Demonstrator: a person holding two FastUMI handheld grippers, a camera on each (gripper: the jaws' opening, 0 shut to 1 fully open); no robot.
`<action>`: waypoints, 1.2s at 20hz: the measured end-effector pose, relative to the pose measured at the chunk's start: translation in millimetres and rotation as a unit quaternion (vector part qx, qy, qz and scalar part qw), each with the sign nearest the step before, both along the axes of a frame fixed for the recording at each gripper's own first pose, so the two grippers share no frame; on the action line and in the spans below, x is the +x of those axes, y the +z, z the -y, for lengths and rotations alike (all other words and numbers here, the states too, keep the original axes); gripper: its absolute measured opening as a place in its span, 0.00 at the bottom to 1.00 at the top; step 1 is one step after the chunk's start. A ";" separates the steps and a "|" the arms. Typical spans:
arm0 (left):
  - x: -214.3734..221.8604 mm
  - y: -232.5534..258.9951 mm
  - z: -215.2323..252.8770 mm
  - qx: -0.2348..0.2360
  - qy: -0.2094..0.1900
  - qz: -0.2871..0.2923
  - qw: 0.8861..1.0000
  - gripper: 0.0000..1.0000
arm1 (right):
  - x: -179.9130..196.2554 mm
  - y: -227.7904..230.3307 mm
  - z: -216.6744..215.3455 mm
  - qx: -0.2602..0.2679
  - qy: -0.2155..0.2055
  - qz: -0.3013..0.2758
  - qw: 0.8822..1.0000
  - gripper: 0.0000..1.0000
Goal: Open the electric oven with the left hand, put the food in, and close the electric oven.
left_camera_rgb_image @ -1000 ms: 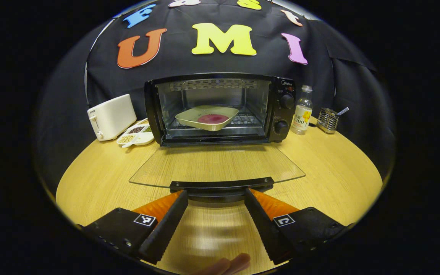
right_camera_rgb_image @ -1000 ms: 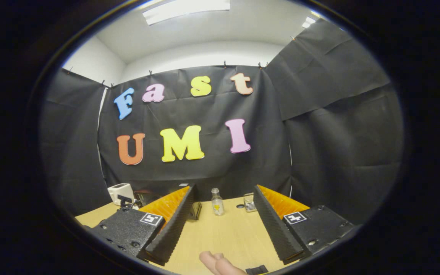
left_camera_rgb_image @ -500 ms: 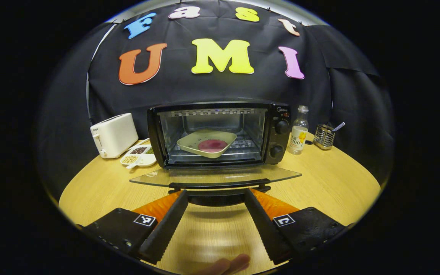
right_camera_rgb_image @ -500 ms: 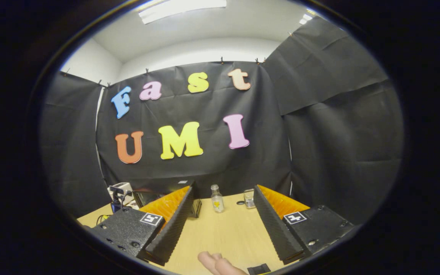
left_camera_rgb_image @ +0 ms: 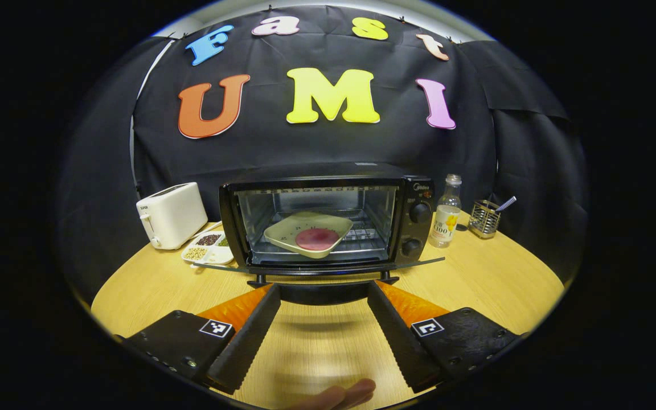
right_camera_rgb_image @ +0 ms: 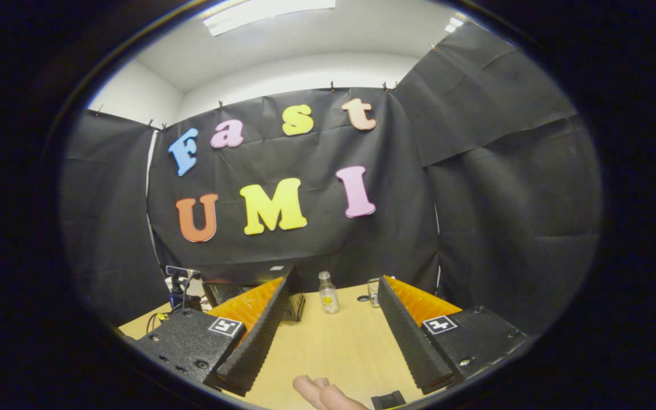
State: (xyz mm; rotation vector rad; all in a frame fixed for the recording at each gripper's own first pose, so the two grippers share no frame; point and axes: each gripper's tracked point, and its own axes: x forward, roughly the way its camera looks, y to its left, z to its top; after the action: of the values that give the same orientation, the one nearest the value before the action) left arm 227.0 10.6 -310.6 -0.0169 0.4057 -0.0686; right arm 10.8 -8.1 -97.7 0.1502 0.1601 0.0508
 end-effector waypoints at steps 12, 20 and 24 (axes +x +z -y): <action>37.9 48.5 -13.7 -0.033 0.045 0.037 0.998 0.98 | -0.6 -12.3 9.6 0.007 -0.007 -0.032 0.999 0.95; -41.4 120.3 -21.4 -0.071 0.045 0.080 0.993 0.95 | -15.7 -5.4 0.0 0.001 -0.009 -0.031 0.999 0.95; -88.9 165.3 -26.2 -0.069 0.054 0.113 0.990 0.95 | -22.5 0.9 2.5 -0.015 -0.017 -0.015 1.000 0.94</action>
State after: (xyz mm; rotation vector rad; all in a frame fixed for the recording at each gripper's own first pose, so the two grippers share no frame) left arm 138.1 36.8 -145.2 -0.1661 0.1724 0.0086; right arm -11.7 -10.6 -96.9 0.1239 0.1873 0.0118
